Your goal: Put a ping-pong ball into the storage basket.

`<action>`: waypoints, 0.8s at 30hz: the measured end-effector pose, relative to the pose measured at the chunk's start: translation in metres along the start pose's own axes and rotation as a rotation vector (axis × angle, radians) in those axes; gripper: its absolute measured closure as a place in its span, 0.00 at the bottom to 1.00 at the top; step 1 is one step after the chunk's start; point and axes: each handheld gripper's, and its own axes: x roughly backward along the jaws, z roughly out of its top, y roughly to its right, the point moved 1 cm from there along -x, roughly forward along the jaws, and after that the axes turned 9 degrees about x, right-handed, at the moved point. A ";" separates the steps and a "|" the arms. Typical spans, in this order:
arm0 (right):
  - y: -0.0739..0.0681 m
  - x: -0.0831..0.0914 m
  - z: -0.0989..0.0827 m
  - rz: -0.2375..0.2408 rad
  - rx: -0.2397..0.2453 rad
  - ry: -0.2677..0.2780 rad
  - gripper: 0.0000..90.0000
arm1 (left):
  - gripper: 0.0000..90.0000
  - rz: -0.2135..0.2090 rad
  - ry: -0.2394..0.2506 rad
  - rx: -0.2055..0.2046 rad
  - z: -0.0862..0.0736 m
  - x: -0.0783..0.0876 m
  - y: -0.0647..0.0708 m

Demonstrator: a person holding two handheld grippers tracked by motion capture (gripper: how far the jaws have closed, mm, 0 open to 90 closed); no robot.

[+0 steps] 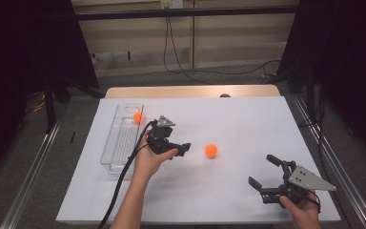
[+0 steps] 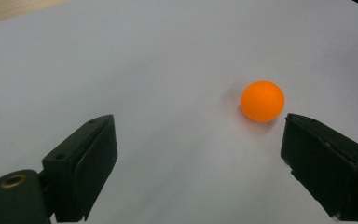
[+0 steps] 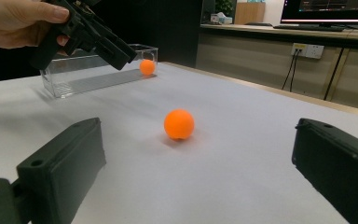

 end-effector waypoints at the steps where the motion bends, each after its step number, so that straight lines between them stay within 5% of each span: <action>1: 0.000 0.000 0.000 0.000 -0.001 0.000 0.02 | 0.12 0.000 0.001 -0.001 0.000 0.000 0.000; 24: 0.000 -0.001 0.000 0.003 -0.002 -0.005 0.02 | 0.12 -0.034 0.001 -0.001 0.000 -0.008 0.009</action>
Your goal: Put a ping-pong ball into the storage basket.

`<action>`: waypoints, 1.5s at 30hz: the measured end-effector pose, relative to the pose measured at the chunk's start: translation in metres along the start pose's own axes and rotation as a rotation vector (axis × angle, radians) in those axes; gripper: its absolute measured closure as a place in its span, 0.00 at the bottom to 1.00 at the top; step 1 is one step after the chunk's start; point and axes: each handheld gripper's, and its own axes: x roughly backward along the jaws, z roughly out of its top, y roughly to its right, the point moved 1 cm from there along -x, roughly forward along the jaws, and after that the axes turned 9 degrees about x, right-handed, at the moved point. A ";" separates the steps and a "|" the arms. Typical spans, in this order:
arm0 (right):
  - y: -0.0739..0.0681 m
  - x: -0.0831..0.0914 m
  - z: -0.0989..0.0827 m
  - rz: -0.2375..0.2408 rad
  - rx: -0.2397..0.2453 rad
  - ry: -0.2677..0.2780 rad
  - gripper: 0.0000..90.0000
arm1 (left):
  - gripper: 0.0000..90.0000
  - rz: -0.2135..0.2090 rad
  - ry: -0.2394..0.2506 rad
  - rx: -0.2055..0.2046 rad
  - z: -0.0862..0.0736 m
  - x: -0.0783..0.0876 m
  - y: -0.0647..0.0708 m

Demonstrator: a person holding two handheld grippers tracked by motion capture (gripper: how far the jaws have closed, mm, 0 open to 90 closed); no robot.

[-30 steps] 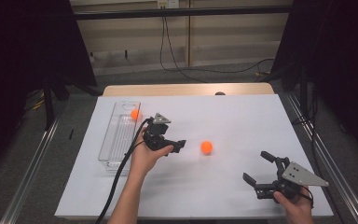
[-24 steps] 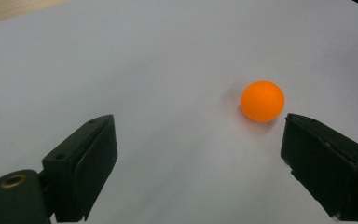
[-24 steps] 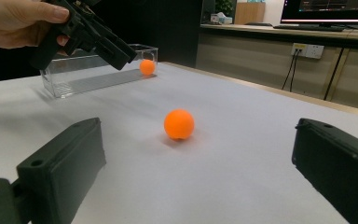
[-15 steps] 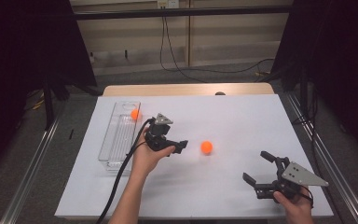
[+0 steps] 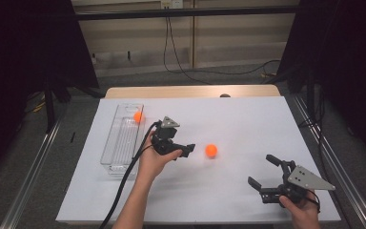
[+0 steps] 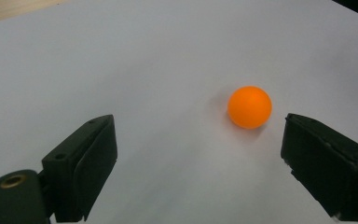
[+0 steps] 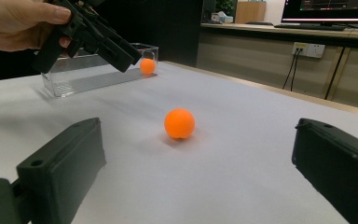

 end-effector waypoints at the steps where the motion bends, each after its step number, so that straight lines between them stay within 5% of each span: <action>1: 0.000 0.000 0.000 0.000 -0.003 0.000 0.02 | 0.12 0.004 0.002 -0.007 0.000 -0.001 0.000; 45: 0.000 0.000 0.000 0.000 -0.001 0.000 0.02 | 0.12 -0.021 -0.019 -0.023 -0.004 -0.024 0.014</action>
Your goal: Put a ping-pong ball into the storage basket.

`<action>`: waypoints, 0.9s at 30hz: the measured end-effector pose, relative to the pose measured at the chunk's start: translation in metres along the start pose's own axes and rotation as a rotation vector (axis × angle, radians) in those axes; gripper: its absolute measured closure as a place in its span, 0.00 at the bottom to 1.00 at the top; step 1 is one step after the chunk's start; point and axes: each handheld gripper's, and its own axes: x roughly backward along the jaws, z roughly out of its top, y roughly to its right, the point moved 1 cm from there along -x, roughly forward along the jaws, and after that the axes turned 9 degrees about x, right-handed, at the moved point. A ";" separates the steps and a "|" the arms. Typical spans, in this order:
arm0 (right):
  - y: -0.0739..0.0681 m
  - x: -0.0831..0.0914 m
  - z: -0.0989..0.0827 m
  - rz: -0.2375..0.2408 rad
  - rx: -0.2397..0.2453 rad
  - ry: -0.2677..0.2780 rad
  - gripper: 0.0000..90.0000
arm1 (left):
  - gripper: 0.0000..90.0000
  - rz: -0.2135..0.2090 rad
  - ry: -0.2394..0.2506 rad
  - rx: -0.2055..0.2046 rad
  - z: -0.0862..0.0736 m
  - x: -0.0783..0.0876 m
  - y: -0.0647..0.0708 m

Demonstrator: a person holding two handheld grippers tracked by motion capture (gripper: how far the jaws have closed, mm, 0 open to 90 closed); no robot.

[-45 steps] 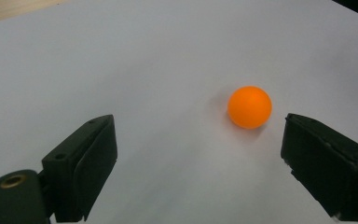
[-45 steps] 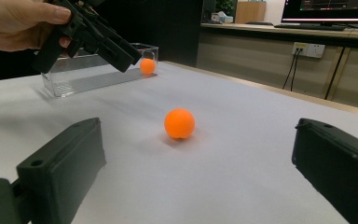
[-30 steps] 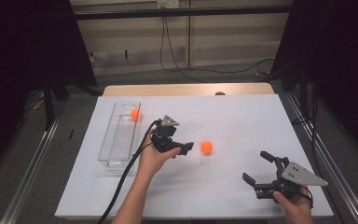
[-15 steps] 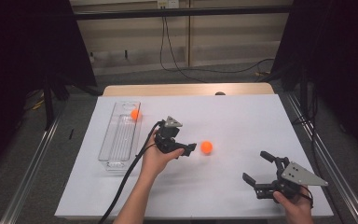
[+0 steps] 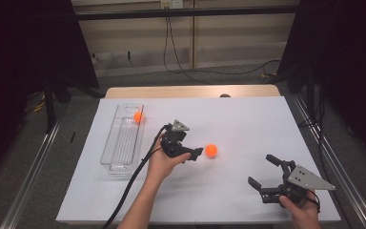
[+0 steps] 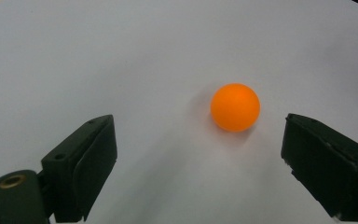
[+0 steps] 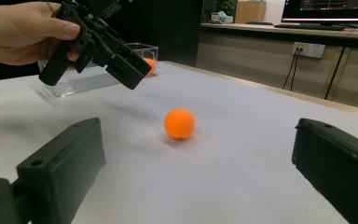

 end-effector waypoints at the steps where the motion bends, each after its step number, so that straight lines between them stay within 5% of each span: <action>1: 0.000 0.000 0.000 0.000 0.000 0.000 0.02 | 0.12 0.002 -0.005 -0.006 0.000 0.000 0.000; 27: 0.000 0.000 0.000 0.002 0.002 -0.001 0.02 | 0.12 -0.018 -0.011 -0.014 -0.002 -0.010 0.007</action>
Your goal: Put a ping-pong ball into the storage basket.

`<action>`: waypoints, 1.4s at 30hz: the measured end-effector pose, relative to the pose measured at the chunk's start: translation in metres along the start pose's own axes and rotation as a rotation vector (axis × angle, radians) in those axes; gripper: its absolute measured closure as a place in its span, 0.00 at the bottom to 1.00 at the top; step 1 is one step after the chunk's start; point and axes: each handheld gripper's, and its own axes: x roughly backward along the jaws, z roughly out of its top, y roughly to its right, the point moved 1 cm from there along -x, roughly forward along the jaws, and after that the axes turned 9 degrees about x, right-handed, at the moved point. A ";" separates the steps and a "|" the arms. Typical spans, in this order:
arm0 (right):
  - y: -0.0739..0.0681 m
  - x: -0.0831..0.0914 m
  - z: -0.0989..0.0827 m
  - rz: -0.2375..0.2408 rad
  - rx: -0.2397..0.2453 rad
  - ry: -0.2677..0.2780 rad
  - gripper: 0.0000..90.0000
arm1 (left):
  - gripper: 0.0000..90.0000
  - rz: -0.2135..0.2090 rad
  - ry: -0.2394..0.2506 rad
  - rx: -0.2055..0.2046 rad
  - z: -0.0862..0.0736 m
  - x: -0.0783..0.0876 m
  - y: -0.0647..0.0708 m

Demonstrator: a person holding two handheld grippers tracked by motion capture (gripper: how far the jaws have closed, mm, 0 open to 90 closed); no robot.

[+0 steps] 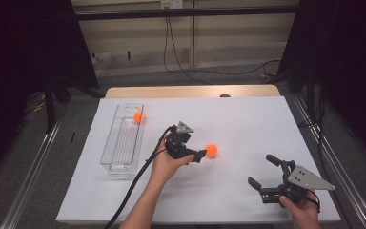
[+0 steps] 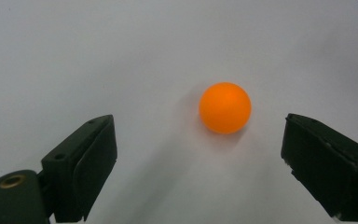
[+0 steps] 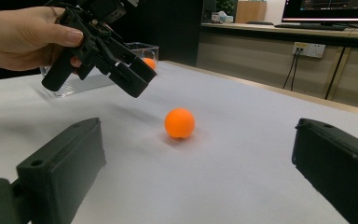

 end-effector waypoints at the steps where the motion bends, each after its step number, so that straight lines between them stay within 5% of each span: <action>1: 0.000 0.000 0.000 0.000 0.000 0.000 0.02 | 0.12 -0.001 -0.002 -0.002 0.000 -0.001 0.000; 42: 0.000 0.000 0.000 -0.001 -0.001 -0.001 0.02 | 0.12 -0.019 -0.026 -0.029 -0.005 -0.023 0.009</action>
